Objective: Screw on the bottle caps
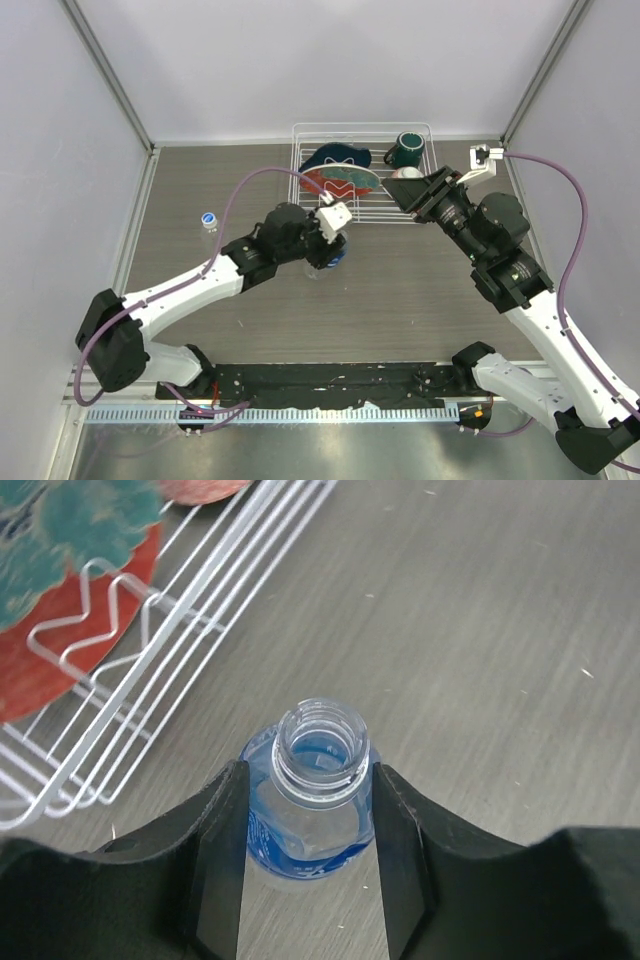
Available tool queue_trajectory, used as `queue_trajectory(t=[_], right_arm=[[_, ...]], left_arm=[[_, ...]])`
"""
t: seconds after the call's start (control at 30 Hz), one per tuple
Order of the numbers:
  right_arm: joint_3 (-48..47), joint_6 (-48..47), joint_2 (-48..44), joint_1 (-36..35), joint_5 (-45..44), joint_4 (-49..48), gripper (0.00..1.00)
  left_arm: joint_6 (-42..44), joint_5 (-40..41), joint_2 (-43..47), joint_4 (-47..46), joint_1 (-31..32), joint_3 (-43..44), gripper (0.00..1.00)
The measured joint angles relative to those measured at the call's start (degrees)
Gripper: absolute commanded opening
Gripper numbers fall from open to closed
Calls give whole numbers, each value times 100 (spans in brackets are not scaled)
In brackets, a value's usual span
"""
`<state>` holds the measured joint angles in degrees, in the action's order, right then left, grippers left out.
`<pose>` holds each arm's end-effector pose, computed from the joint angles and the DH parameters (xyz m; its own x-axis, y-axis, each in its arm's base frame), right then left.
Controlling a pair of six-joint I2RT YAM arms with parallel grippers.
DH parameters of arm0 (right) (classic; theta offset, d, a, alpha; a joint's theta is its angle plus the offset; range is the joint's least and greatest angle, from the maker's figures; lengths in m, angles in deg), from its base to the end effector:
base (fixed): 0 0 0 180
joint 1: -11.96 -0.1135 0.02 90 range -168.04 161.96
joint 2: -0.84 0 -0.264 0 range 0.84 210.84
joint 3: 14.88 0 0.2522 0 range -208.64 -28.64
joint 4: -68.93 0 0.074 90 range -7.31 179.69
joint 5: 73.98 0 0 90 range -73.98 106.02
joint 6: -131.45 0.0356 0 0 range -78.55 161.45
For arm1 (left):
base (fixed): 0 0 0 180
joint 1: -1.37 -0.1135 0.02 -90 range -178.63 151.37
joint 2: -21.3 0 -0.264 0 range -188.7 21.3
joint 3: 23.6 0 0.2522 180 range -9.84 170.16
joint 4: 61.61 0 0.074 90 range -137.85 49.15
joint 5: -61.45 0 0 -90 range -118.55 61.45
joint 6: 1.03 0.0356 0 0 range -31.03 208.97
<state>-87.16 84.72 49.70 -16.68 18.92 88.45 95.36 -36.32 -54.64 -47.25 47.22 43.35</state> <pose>0.1633 0.0912 0.4200 -0.3150 0.6080 -0.7288 -0.4217 0.5983 0.6813 0.2092 -0.2224 0.2869 -0.1856 0.3495 -0.9184 0.8232 0.5657 0.0489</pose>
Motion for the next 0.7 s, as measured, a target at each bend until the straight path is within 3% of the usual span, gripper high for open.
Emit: queue_trajectory(t=[0.27,0.43,0.53,0.6,0.7], right_arm=[[-7,0,-33,0,-46,162,5],[-7,0,-92,0,-98,289,5],[-7,0,-101,0,-120,304,5],[-9,-2,-98,0,-133,319,5],[-9,-4,-98,0,-136,330,5]], left_arm=[[745,-24,-1069,2483,1008,1593,18],[896,13,-2374,4122,1357,2588,24],[898,17,-2852,4653,1416,2719,26],[883,17,-2949,4874,1414,2717,30],[846,9,-2942,4942,1408,2765,62]])
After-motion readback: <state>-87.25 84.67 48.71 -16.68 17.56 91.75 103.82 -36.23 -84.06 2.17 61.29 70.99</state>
